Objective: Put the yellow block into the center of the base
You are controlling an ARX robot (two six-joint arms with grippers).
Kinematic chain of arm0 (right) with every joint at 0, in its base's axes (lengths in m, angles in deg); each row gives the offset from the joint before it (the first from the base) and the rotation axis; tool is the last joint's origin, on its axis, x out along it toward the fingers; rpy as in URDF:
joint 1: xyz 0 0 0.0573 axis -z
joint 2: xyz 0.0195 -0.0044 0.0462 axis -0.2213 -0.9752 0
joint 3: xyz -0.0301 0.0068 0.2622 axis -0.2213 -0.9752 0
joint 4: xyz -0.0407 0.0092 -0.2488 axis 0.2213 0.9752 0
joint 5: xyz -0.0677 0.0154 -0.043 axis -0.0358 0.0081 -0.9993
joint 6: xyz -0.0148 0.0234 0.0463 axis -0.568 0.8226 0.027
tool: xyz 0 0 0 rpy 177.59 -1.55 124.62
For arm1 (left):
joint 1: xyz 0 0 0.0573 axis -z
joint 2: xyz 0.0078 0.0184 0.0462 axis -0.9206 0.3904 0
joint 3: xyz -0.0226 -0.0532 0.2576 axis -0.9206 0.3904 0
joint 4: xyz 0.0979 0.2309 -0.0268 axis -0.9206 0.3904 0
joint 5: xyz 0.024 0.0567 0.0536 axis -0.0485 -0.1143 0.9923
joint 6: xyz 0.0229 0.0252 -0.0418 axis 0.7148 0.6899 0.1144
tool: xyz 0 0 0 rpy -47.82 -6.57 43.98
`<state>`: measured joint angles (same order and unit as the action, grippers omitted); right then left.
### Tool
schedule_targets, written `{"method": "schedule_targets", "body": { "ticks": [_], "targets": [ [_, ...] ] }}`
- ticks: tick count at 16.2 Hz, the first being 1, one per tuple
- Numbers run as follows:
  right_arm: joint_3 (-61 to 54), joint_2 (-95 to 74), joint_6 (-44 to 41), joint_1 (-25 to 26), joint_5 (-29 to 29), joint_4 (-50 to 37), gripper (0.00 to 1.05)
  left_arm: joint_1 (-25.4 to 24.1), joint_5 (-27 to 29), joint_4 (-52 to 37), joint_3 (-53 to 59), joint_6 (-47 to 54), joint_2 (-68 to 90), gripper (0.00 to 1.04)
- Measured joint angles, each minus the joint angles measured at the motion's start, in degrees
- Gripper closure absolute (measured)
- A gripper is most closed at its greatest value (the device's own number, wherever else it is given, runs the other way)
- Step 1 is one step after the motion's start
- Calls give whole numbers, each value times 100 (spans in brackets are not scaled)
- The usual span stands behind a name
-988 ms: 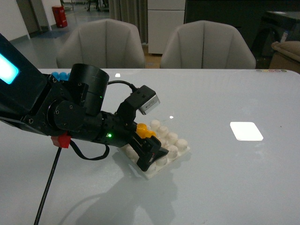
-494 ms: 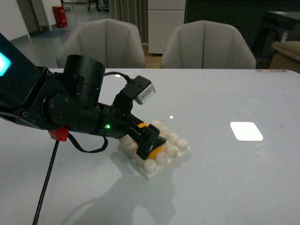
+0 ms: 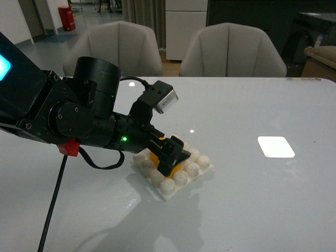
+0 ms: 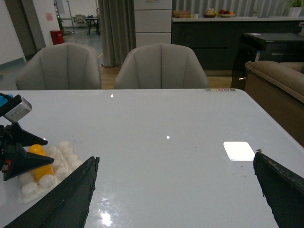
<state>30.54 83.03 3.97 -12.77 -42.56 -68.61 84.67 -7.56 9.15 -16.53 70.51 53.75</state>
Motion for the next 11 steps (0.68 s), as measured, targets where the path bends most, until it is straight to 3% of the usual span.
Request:
{"method": "schedule_targets", "body": {
  "ticks": [6,11],
  "targets": [
    [0,0,0,0,0,0,6,4,-9,-184,4,-129,46,7],
    [0,0,0,0,2,0,6,-26,-302,-894,234,-997,-396,7]
  ]
}}
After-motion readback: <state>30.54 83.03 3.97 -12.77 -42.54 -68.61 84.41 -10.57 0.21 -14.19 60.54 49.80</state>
